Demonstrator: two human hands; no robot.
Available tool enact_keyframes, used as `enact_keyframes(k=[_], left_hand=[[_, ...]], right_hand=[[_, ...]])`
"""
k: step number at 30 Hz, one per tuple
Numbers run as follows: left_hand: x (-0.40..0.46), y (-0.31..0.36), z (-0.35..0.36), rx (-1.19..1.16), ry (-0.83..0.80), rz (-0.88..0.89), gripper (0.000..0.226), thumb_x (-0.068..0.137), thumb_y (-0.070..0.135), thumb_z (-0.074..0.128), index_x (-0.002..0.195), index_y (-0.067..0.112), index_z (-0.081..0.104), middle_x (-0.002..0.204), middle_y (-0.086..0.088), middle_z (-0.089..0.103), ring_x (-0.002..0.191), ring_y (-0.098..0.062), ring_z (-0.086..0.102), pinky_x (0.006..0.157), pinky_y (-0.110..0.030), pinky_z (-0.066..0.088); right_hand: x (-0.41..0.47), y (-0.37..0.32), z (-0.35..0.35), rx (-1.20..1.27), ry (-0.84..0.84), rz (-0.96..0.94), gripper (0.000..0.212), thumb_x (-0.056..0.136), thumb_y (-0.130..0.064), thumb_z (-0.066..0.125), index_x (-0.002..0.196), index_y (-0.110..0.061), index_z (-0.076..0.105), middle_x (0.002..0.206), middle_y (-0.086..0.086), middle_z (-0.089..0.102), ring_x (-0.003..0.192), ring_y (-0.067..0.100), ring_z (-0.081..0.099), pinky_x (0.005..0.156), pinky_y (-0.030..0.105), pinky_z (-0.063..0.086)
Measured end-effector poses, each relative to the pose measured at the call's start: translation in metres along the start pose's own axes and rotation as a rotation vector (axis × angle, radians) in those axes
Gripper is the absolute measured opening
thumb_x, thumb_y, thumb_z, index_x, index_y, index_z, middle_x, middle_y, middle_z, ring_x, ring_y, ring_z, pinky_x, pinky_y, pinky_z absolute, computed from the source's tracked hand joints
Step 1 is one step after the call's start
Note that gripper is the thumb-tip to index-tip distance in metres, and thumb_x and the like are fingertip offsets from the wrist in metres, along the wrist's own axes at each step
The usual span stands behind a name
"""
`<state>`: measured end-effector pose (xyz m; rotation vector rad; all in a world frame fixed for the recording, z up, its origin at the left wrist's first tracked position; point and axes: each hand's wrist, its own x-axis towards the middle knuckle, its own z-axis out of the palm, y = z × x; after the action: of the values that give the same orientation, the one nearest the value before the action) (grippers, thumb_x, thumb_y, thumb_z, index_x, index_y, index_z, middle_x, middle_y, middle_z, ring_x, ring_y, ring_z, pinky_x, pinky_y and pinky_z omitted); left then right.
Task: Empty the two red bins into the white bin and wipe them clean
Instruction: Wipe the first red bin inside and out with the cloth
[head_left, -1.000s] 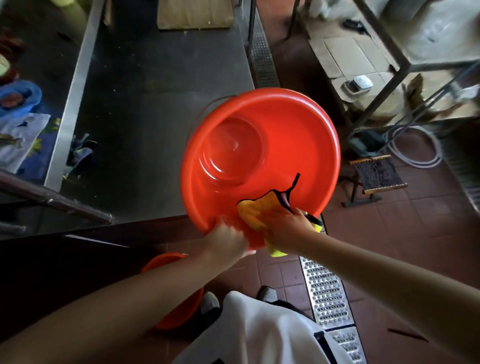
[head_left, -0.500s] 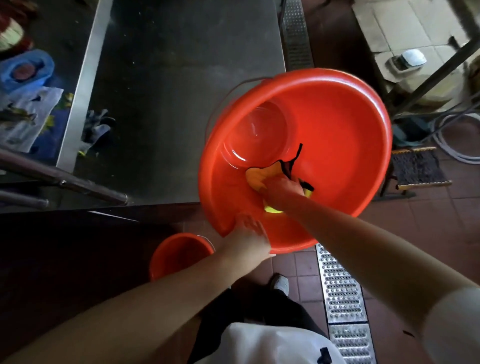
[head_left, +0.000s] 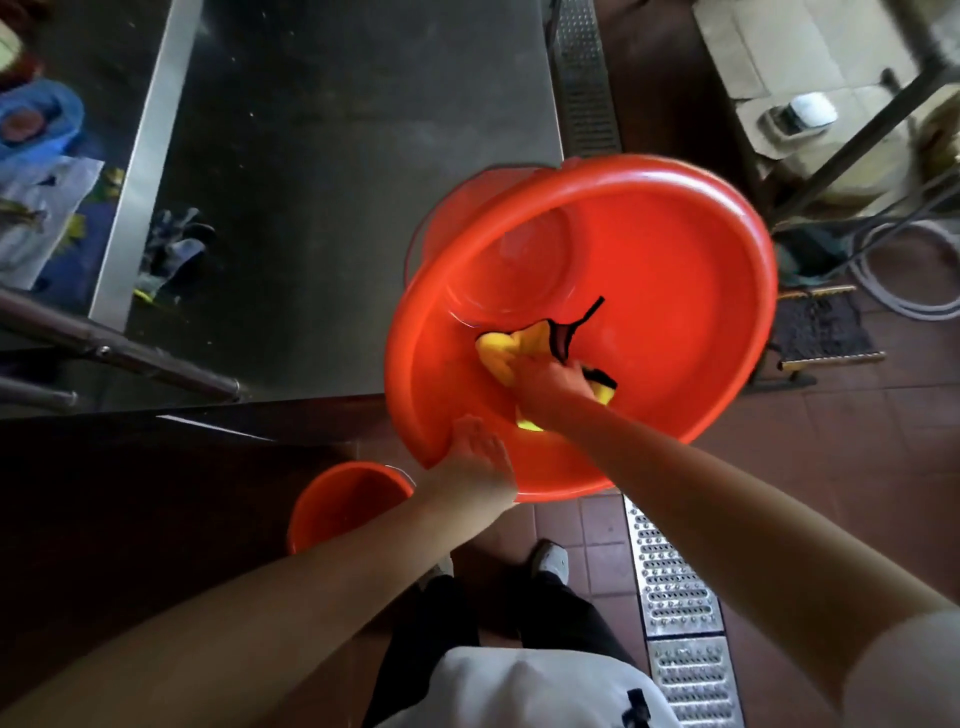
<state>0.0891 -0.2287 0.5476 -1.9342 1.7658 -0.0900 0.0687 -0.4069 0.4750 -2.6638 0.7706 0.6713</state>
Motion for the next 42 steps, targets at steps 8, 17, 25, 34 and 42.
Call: enact_keyframes(k=[8,17,25,34,42], left_hand=[[-0.004,-0.008,-0.010,0.128,-0.167,0.049,0.071,0.091,0.054,0.048,0.120,-0.009,0.062,0.120,-0.039,0.058,0.111,-0.051,0.059,0.097,-0.056,0.047],[-0.010,-0.040,-0.007,0.142,-0.025,0.079,0.038,0.073,0.034,0.069,0.097,0.006,0.078,0.094,-0.016,0.075,0.086,-0.029,0.073,0.079,-0.040,0.058],[-0.018,-0.080,0.000,0.326,0.033,0.164,0.038,0.098,0.014,0.040,0.124,-0.007,0.056,0.120,-0.027,0.064,0.113,-0.042,0.058,0.105,-0.055,0.035],[0.005,-0.007,-0.005,-0.150,-0.118,-0.014,0.091,0.092,0.063,0.046,0.151,-0.001,0.020,0.154,-0.028,0.027,0.138,-0.048,0.030,0.114,-0.058,0.021],[0.017,-0.004,-0.004,-0.129,-0.004,0.002,0.080,0.098,0.060,0.033,0.132,-0.011,0.048,0.135,-0.041,0.045,0.123,-0.055,0.047,0.106,-0.057,0.035]], right_hand=[[-0.116,0.006,0.002,-0.028,0.029,-0.113,0.073,0.086,-0.068,0.018,0.150,-0.038,0.038,0.152,-0.010,0.041,0.143,0.020,0.029,0.106,0.045,0.030],[-0.136,0.020,-0.006,-0.308,0.091,-0.259,0.095,0.078,-0.063,0.067,0.157,-0.028,0.027,0.156,-0.004,0.040,0.142,0.018,0.039,0.107,0.038,0.033],[-0.148,0.060,-0.030,-0.666,0.230,-0.335,0.044,0.078,-0.024,0.050,0.118,-0.017,0.067,0.109,0.002,0.068,0.103,0.028,0.064,0.078,0.038,0.047],[-0.138,0.075,-0.029,-0.643,0.398,-0.458,0.034,0.075,-0.020,0.063,0.107,-0.018,0.072,0.102,0.000,0.072,0.098,0.026,0.067,0.076,0.036,0.050],[-0.128,0.056,-0.030,-0.417,0.117,-0.232,0.066,0.090,-0.067,0.046,0.145,-0.030,0.044,0.139,-0.003,0.053,0.135,0.023,0.040,0.106,0.042,0.031]])
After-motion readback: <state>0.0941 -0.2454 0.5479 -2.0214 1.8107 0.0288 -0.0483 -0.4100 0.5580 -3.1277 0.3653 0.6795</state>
